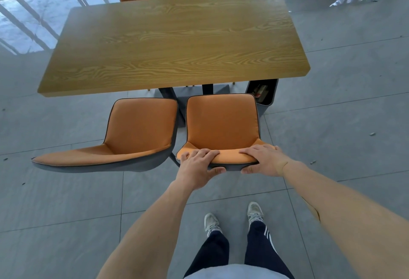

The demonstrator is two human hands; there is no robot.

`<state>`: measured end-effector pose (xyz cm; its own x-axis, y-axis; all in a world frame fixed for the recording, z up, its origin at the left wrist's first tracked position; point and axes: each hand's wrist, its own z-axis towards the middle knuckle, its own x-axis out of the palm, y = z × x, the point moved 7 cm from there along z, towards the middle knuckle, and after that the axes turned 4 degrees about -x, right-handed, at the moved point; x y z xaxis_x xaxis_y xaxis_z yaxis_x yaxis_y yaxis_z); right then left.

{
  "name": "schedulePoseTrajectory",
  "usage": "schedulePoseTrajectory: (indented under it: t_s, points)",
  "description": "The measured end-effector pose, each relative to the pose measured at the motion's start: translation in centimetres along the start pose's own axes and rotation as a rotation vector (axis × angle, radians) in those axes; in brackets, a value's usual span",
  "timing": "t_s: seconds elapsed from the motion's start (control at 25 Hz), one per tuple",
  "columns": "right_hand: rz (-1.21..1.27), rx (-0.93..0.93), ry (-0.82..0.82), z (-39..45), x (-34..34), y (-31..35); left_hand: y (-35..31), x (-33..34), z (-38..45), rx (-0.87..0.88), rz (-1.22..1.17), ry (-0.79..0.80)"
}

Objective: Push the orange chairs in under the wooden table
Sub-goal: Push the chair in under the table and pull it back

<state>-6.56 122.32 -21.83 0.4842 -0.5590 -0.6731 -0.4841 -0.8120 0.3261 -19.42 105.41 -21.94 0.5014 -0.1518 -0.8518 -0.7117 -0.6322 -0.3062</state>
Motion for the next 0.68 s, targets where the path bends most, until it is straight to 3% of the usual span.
schedulePoseTrajectory:
  t_s: [0.28,0.68]
  points:
    - [0.136,0.103,-0.041,0.02,-0.18,0.11,0.55,-0.25,0.11,-0.034,0.012,0.010]
    - [0.258,0.025,-0.199,0.21,-0.28,-0.73,-0.24,-0.12,-0.43,-0.051,0.053,-0.119]
